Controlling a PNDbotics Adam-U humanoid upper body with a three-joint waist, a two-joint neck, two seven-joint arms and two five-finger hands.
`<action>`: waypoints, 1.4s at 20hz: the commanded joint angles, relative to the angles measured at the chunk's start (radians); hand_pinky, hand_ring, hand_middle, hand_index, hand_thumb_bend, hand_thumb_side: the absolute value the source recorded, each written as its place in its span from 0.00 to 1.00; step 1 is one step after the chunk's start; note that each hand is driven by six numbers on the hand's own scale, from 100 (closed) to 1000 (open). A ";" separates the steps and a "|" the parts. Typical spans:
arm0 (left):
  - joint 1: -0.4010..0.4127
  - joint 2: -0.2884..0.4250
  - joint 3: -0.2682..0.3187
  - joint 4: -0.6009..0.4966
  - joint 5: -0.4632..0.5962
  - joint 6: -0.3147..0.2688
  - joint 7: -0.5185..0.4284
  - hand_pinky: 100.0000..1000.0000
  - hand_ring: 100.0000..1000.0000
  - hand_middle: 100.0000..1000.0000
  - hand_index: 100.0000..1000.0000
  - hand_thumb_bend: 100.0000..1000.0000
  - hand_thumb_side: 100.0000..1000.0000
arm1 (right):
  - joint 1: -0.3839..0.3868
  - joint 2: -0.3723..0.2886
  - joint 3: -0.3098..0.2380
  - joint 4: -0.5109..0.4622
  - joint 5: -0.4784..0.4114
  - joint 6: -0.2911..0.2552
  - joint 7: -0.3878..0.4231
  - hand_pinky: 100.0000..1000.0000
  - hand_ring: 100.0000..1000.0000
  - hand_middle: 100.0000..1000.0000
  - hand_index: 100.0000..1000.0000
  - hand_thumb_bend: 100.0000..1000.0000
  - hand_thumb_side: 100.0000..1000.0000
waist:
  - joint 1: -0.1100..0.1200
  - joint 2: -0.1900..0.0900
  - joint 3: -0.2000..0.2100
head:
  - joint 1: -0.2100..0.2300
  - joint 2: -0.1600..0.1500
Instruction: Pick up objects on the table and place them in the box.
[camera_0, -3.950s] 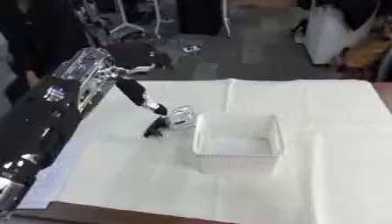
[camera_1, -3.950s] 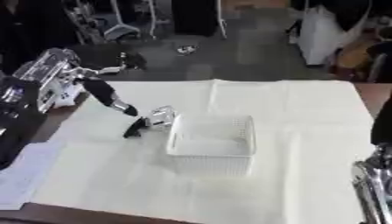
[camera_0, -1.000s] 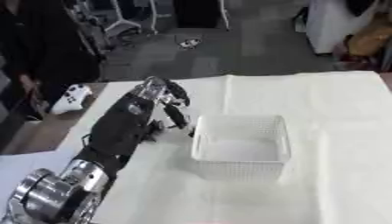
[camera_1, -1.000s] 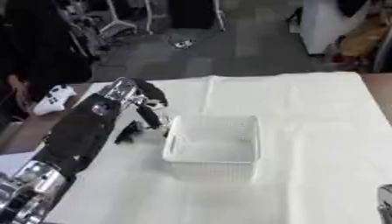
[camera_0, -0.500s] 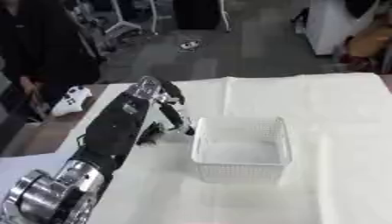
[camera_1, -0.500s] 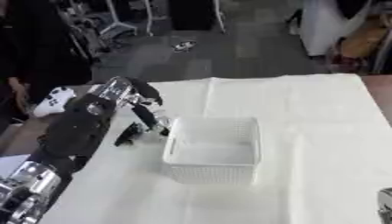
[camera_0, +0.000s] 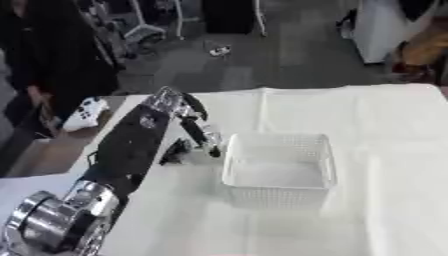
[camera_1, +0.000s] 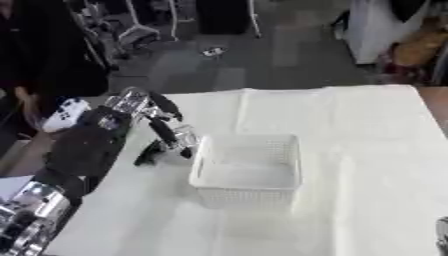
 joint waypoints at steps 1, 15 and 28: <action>-0.020 0.035 0.015 -0.013 -0.021 0.010 -0.020 1.00 1.00 0.95 1.00 0.70 0.96 | -0.022 0.003 0.000 -0.013 -0.002 0.001 0.001 0.39 0.49 0.54 0.85 0.02 1.00 | -0.005 -0.013 0.001 | 0.013 -0.006; -0.015 0.037 0.018 -0.018 -0.053 -0.018 0.044 1.00 1.00 0.94 1.00 0.66 0.90 | -0.043 0.012 0.004 -0.013 -0.003 -0.003 0.005 0.39 0.49 0.54 0.86 0.02 1.00 | 0.000 0.012 -0.022 | 0.026 -0.026; -0.006 0.032 0.022 -0.002 -0.092 0.009 0.030 0.91 0.91 0.89 0.99 0.49 0.76 | -0.059 0.019 0.007 -0.013 -0.004 -0.005 0.010 0.38 0.49 0.54 0.86 0.02 1.00 | 0.005 0.033 -0.041 | 0.062 -0.029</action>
